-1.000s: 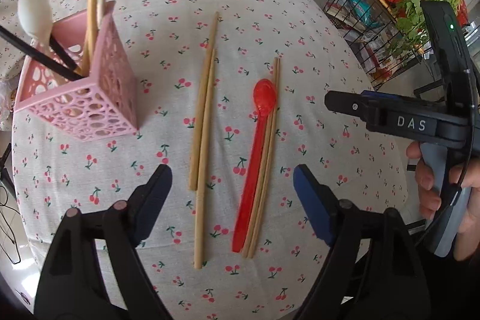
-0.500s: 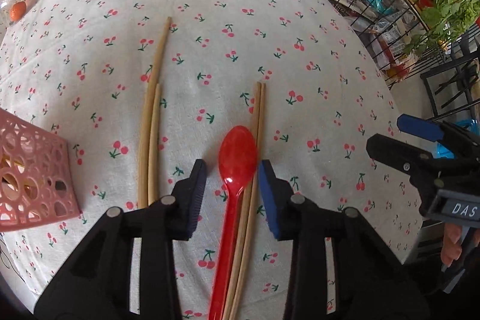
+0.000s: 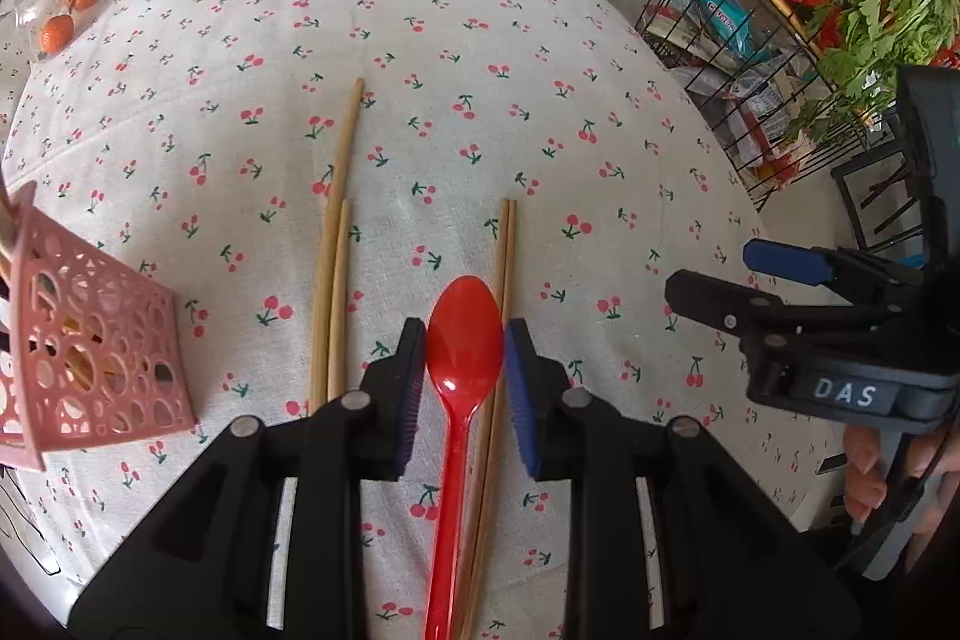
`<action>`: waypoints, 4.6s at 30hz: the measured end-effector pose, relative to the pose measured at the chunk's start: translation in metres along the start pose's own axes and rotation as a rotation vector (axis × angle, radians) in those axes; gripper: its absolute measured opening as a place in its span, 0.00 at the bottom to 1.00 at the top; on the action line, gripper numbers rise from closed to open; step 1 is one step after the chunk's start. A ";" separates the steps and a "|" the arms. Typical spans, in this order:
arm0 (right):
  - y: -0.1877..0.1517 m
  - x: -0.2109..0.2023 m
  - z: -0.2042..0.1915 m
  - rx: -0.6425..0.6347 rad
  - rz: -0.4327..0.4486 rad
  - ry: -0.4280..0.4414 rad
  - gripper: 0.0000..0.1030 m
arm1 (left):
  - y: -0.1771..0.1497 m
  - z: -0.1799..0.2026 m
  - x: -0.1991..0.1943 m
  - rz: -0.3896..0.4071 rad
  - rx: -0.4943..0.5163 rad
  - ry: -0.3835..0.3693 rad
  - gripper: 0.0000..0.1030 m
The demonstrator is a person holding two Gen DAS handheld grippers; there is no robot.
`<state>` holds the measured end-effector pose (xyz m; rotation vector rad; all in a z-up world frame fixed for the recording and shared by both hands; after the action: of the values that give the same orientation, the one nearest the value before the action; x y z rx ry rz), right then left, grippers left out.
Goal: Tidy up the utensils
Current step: 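Lower the left gripper onto the red spoon's handle and close, then lift the red spoon with the left gripper while the right gripper grasps a wooden chopstick, then lower the red spoon and wooden chopstick into the pink basket and open both grippers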
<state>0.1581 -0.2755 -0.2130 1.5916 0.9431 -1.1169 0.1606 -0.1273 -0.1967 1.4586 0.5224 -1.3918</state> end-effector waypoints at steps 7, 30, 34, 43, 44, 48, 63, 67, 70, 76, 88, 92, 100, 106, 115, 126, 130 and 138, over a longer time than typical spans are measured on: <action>0.002 0.013 -0.033 -0.029 -0.024 0.008 0.79 | -0.014 -0.006 -0.057 0.117 0.020 -0.006 0.28; 0.002 0.045 -0.116 -0.158 -0.020 -0.021 0.11 | -0.064 -0.073 -0.127 0.247 -0.106 -0.024 0.28; -0.002 0.032 -0.107 -0.137 0.003 -0.010 0.08 | -0.067 -0.082 -0.143 0.287 -0.126 -0.042 0.28; -0.013 -0.049 -0.096 -0.145 0.196 0.146 0.07 | -0.062 -0.101 -0.187 0.497 -0.183 -0.037 0.28; -0.014 -0.059 -0.096 -0.145 0.220 0.163 0.07 | -0.060 -0.102 -0.191 0.522 -0.192 -0.035 0.28; -0.023 -0.095 -0.100 -0.147 0.304 0.229 0.07 | -0.051 -0.110 -0.206 0.632 -0.239 -0.037 0.28; -0.026 -0.159 -0.123 -0.212 0.497 0.330 0.05 | -0.010 -0.116 -0.219 0.916 -0.364 0.015 0.28; -0.024 -0.167 -0.123 -0.212 0.517 0.351 0.05 | -0.007 -0.116 -0.225 0.970 -0.381 0.050 0.28; -0.024 -0.172 -0.125 -0.227 0.527 0.360 0.05 | -0.003 -0.116 -0.226 1.002 -0.376 0.109 0.28; -0.021 -0.174 -0.129 -0.234 0.529 0.381 0.05 | 0.006 -0.117 -0.215 1.048 -0.339 0.249 0.28; -0.013 -0.167 -0.133 -0.223 0.531 0.387 0.05 | 0.015 -0.121 -0.175 0.960 -0.300 0.357 0.28; -0.012 -0.167 -0.137 -0.226 0.532 0.393 0.05 | 0.012 -0.126 -0.170 0.876 -0.328 0.326 0.32; -0.008 -0.169 -0.140 -0.211 0.548 0.416 0.05 | -0.014 -0.127 -0.177 0.686 -0.375 0.249 0.59; -0.007 -0.187 -0.150 -0.202 0.606 0.465 0.05 | -0.043 -0.131 -0.169 0.484 -0.390 0.265 0.83; -0.003 -0.208 -0.172 -0.185 0.699 0.553 0.05 | -0.083 -0.152 -0.144 0.315 -0.341 0.320 0.91; 0.003 -0.205 -0.204 -0.191 0.772 0.611 0.05 | -0.109 -0.155 -0.122 0.190 -0.217 0.348 0.91; 0.005 -0.183 -0.223 -0.235 0.761 0.565 0.05 | -0.109 -0.156 -0.123 0.192 -0.204 0.344 0.91; 0.001 -0.140 -0.248 -0.320 0.660 0.527 0.07 | -0.108 -0.155 -0.123 0.196 -0.223 0.307 0.91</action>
<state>0.1757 -0.0471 -0.0446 1.7611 0.7727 -0.0820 0.1139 0.0883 -0.1499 1.5028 0.6847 -0.9305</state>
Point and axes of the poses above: each gripper's, at about its wrist camera, not at the fingertips, and x roughly the way its jaws point, z to its right, y to its top, the point moved 5 cm from there along x, roughly the way its jaws point, and after that the axes turned 4 degrees about x, right-handed, at the moved point
